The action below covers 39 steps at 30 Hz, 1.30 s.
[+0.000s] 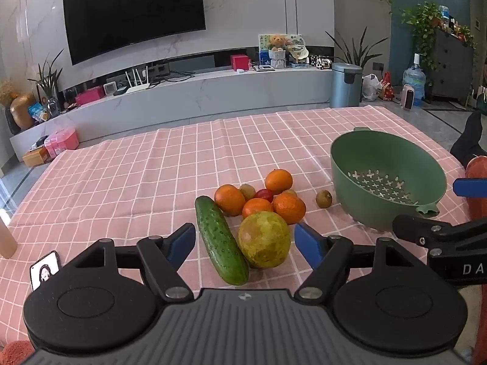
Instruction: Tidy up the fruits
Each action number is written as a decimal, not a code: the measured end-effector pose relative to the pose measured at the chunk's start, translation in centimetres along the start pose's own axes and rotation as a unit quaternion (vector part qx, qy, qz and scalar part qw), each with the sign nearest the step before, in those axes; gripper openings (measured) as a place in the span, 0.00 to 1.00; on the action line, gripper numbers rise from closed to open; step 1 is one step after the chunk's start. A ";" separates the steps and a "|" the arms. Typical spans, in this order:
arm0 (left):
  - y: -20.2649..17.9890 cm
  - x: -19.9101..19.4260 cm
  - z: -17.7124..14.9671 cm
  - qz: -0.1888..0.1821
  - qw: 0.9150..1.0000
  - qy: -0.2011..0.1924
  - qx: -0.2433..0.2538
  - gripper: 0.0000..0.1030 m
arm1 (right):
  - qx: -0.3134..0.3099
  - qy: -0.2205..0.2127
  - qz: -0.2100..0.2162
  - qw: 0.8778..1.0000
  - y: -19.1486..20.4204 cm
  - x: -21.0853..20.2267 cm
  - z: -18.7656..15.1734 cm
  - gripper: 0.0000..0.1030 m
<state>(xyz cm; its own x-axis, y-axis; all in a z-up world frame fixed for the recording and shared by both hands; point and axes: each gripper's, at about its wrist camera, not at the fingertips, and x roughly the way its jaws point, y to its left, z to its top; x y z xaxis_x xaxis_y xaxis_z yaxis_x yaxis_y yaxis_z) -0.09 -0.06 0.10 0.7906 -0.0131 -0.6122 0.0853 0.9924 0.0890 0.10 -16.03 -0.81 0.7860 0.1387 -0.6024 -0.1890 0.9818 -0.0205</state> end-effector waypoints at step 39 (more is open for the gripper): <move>-0.2 0.0 -0.1 0.000 1.000 0.001 0.004 0.84 | 0.015 0.003 -0.005 1.000 -0.4 0.1 -0.2 0.96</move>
<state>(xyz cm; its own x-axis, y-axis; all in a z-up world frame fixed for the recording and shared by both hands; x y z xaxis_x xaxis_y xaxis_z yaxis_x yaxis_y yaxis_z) -0.21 -0.23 -0.02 0.7889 -0.0123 -0.6145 0.0899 0.9914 0.0956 0.16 -16.45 -1.05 0.7837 0.1280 -0.6078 -0.1627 0.9867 -0.0020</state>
